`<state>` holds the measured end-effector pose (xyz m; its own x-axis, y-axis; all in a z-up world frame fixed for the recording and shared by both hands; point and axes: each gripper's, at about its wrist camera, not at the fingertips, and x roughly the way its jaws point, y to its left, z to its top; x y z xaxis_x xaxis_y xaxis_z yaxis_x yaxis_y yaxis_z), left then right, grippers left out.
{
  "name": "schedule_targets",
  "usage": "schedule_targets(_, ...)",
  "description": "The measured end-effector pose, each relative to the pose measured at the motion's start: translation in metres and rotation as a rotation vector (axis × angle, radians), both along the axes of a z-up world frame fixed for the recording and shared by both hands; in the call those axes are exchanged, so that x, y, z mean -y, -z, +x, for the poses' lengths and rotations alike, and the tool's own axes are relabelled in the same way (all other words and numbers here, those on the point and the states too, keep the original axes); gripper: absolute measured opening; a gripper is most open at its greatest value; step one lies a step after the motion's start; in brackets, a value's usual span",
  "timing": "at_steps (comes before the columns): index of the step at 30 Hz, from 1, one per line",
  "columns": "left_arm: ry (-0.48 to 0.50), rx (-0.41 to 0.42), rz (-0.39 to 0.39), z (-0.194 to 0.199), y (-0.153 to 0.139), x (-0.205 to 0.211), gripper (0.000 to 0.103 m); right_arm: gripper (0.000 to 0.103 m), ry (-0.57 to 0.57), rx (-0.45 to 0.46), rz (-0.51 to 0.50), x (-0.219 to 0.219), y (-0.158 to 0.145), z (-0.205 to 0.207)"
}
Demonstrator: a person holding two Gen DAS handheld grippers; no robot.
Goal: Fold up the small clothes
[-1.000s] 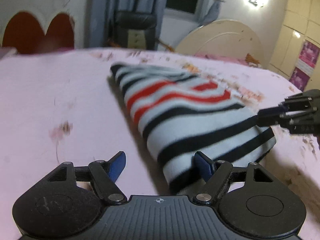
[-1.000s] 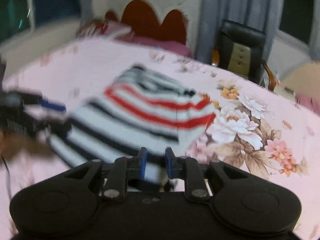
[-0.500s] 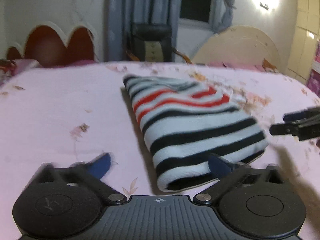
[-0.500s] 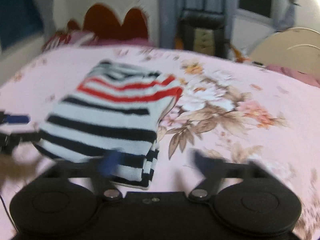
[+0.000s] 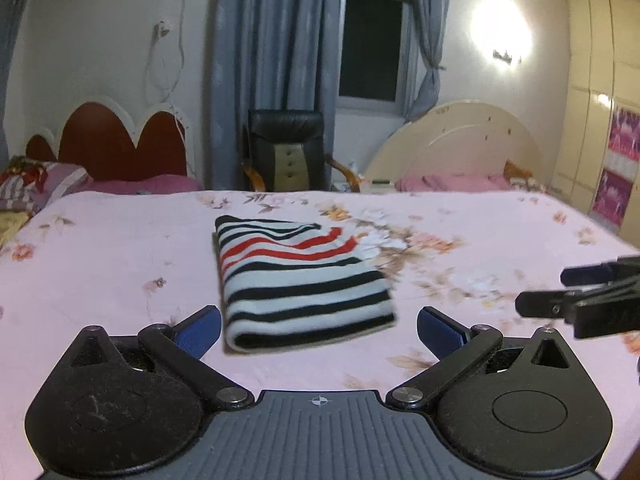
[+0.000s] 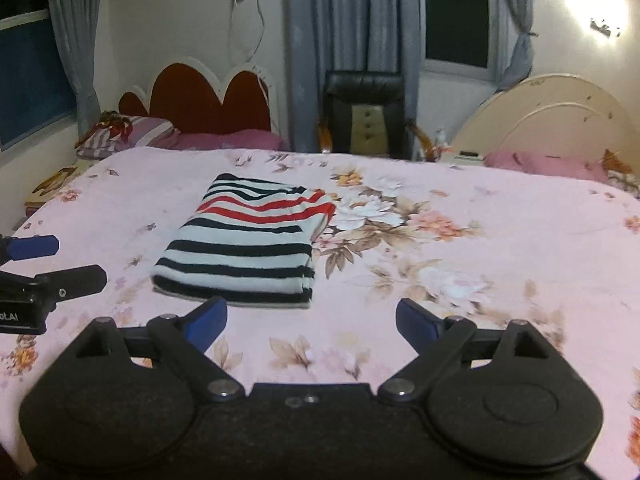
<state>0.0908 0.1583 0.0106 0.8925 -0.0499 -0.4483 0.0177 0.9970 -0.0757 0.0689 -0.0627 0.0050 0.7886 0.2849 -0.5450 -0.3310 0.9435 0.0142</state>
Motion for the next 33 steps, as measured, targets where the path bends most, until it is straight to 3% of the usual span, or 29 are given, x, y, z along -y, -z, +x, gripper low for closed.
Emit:
schedule_targets(7, -0.029, 0.027, -0.031, -0.083, -0.021, 0.015, 0.103, 0.092, 0.043, 0.04, 0.012, 0.018, -0.015, -0.068)
schedule_targets(13, -0.029, 0.065, -0.035, -0.126, -0.034, 0.026, 0.103, 0.092, 0.035, 0.064, 0.002, 0.02, -0.02, -0.111)
schedule_targets(23, -0.029, 0.12, -0.035, -0.149, -0.049, 0.039, 0.103, 0.092, 0.027, 0.136, -0.019, 0.023, -0.037, -0.133)
schedule_targets(33, -0.034, 0.127, -0.034, -0.15, -0.051, 0.046, 0.103, 0.092, 0.027, 0.15, -0.017, 0.024, -0.038, -0.138)
